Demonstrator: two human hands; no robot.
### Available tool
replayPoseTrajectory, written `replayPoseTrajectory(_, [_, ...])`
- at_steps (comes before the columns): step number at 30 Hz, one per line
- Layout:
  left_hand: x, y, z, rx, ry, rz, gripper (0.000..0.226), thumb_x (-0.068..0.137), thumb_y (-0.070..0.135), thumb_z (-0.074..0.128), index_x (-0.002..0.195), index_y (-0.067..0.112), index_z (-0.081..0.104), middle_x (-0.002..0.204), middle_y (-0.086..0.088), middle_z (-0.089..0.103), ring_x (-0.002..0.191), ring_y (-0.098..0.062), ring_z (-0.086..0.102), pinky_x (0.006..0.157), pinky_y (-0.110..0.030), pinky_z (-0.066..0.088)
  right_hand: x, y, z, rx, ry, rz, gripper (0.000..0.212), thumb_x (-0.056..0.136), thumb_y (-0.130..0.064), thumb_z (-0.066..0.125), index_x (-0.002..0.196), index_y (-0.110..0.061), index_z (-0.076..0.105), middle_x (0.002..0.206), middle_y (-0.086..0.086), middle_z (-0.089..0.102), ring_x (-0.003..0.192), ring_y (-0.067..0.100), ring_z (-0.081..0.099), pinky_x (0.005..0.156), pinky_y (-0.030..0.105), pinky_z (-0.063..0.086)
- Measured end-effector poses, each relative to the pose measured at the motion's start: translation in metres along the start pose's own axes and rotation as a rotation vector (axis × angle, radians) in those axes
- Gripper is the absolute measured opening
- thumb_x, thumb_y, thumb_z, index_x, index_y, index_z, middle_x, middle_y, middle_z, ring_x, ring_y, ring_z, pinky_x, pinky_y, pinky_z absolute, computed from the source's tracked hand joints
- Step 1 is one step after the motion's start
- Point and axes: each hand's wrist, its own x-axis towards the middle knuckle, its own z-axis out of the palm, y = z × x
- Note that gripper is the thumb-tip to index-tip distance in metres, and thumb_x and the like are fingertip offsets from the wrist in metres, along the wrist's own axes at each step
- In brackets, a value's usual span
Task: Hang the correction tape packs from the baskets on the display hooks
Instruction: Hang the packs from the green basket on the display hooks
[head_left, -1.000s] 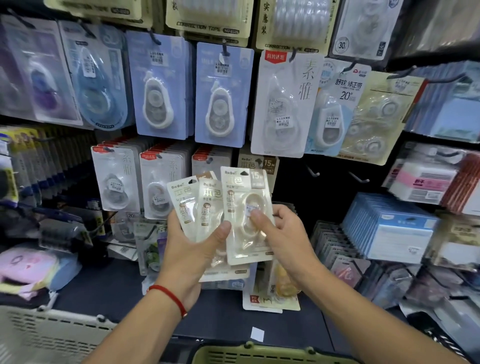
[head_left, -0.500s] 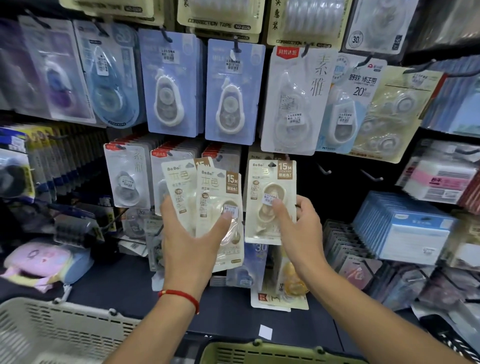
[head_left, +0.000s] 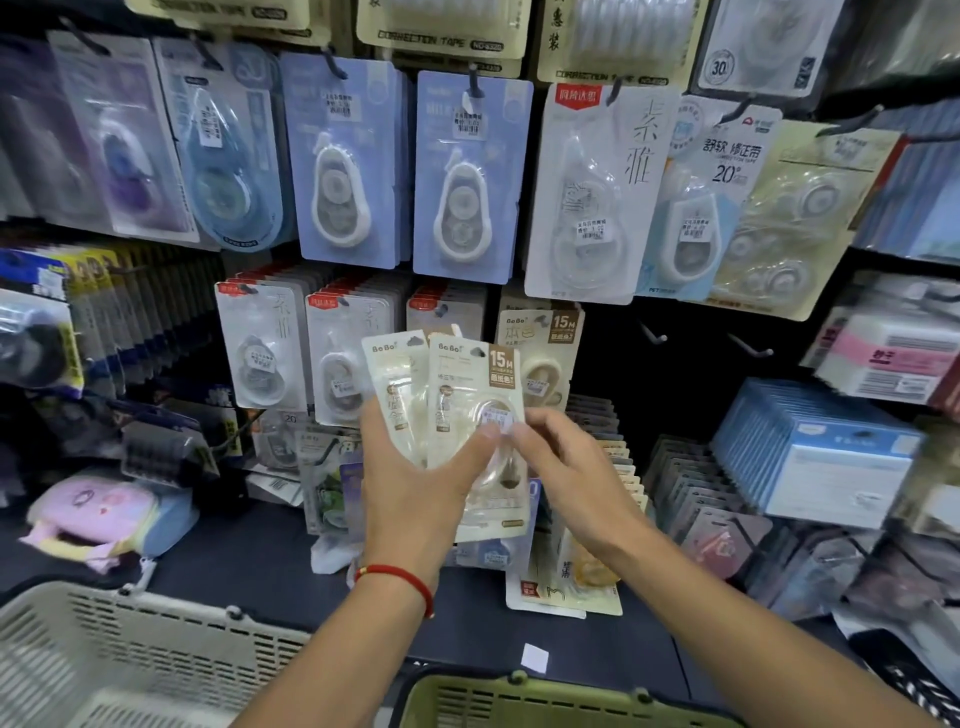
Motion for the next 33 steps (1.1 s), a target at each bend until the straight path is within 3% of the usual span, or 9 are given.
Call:
replayPoseTrajectory(3, [-0.003,-0.002,0.006,-0.026,-0.028,-0.025,0.067,0.074,0.027,0.095,0.128,0.032,0.056,0.113,0.017,0.076,0.102,0.000,0.074,0.083,-0.020,0.059,-0.004,-0.006,0.002,0.056,0.021,-0.033,0.041,0.089,-0.068,0.059,0.116,-0.038,0.067,0.108,-0.012,0.076,0.097,0.009,0.073,0.086,0.038,0.061])
replayPoseTrajectory(8, [-0.006,0.001,0.011,-0.021,-0.039,-0.034,0.055,0.084,0.032,0.086,0.132,0.032,0.058,0.116,0.019,0.075,0.105,0.001,0.073,0.086,-0.020,0.059,-0.006,-0.007,-0.002,0.129,0.177,-0.039,0.036,0.086,-0.063,0.060,0.111,-0.038,0.061,0.105,-0.006,0.076,0.093,0.013,0.074,0.079,0.041,0.061])
replayPoseTrajectory(11, [-0.006,0.001,0.005,0.060,0.010,-0.024,0.044,0.093,0.022,0.078,0.124,0.045,0.057,0.111,0.037,0.069,0.099,0.016,0.066,0.075,-0.004,0.051,-0.005,-0.006,-0.012,0.124,0.341,-0.079,0.023,0.090,-0.050,0.061,0.109,-0.037,0.057,0.104,-0.018,0.072,0.091,0.004,0.072,0.072,0.023,0.057])
replayPoseTrajectory(13, [-0.005,0.001,0.001,0.125,0.062,-0.020,0.045,0.091,0.022,0.077,0.124,0.045,0.058,0.106,0.038,0.069,0.094,0.016,0.066,0.073,-0.010,0.054,-0.003,-0.006,-0.017,0.108,0.394,-0.101,0.014,0.098,-0.037,0.064,0.108,-0.036,0.055,0.103,-0.028,0.068,0.090,-0.003,0.069,0.067,0.011,0.051])
replayPoseTrajectory(17, [-0.004,0.004,-0.002,0.173,0.115,0.007,0.047,0.089,0.022,0.077,0.129,0.039,0.059,0.107,0.039,0.067,0.091,0.017,0.066,0.069,-0.010,0.054,0.000,-0.006,-0.016,0.127,0.367,-0.088,0.013,0.102,-0.035,0.064,0.111,-0.039,0.055,0.106,-0.026,0.069,0.096,-0.003,0.069,0.071,0.011,0.052])
replayPoseTrajectory(23, [-0.005,0.007,-0.003,0.208,0.168,-0.023,0.046,0.089,0.026,0.075,0.127,0.043,0.056,0.108,0.029,0.071,0.098,0.000,0.070,0.087,-0.041,0.062,0.008,-0.004,-0.010,0.173,0.389,-0.044,0.015,0.101,-0.042,0.066,0.114,-0.040,0.057,0.106,-0.014,0.075,0.096,0.001,0.072,0.077,0.021,0.054])
replayPoseTrajectory(28, [-0.004,0.008,-0.005,0.235,0.188,0.000,0.046,0.088,0.026,0.074,0.126,0.044,0.055,0.104,0.032,0.068,0.093,0.009,0.065,0.088,-0.040,0.059,0.021,0.004,-0.008,0.044,0.425,-0.005,0.024,0.101,-0.049,0.065,0.119,-0.035,0.059,0.102,-0.012,0.074,0.092,0.002,0.070,0.077,0.024,0.054])
replayPoseTrajectory(30, [-0.004,0.007,-0.004,0.216,0.190,-0.004,0.046,0.089,0.026,0.074,0.127,0.043,0.055,0.105,0.029,0.069,0.092,0.009,0.066,0.086,-0.037,0.059,0.026,0.011,-0.005,-0.063,0.439,0.016,0.037,0.102,-0.052,0.061,0.131,-0.030,0.055,0.117,-0.011,0.069,0.108,0.009,0.066,0.084,0.019,0.048])
replayPoseTrajectory(33, [-0.003,0.005,-0.006,0.192,0.180,-0.003,0.045,0.089,0.024,0.074,0.126,0.042,0.055,0.104,0.031,0.069,0.091,0.014,0.064,0.081,-0.032,0.057,0.027,0.022,0.000,-0.468,0.554,-0.098,0.055,0.103,-0.039,0.061,0.148,-0.012,0.046,0.142,0.009,0.049,0.128,0.025,0.046,0.101,0.031,0.036])
